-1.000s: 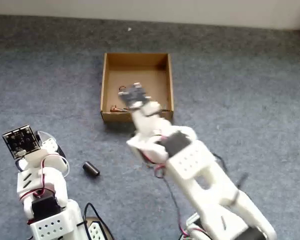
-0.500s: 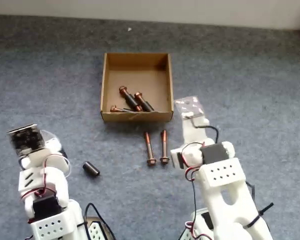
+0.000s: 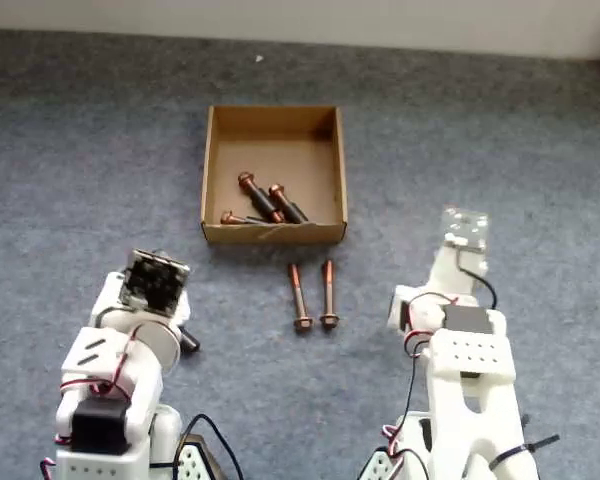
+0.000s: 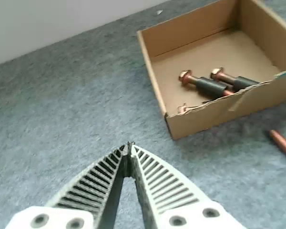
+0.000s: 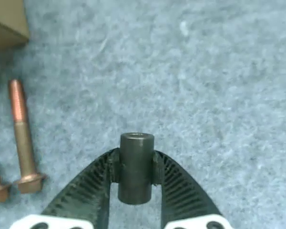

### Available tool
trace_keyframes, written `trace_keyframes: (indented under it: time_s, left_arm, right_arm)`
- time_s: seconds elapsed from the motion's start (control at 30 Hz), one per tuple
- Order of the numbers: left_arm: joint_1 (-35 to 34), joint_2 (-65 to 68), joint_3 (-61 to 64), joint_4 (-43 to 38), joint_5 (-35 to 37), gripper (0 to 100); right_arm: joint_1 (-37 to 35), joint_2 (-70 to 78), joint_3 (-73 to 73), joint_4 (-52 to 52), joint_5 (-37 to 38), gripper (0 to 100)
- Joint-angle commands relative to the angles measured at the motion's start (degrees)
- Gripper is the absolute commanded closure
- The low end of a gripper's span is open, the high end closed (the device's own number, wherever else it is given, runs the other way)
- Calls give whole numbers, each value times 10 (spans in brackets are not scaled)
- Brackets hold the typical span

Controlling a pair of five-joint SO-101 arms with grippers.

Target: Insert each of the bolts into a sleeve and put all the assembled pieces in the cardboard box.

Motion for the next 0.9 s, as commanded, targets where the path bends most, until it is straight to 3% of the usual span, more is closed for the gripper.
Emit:
trace_keyframes:
  time_s: [0.0, 0.27, 0.47, 0.73, 0.87]
  left_arm:
    - [52, 37, -76, 21, -13, 965]
    - [154, 324, -178, 3, -11, 963]
    - [226, 509, -228, -91, -3, 962]
    - [232, 740, -339, -134, 149, 870]
    - [234, 844, -411, -135, 190, 865]
  right_arm:
    - [28, -15, -4, -23, -16, 995]
    - [68, -15, -7, -23, -35, 995]
    - [87, -15, -6, -25, -35, 995]
    - [87, -13, -3, -43, -35, 995]
    - [87, -13, -3, -43, -35, 995]
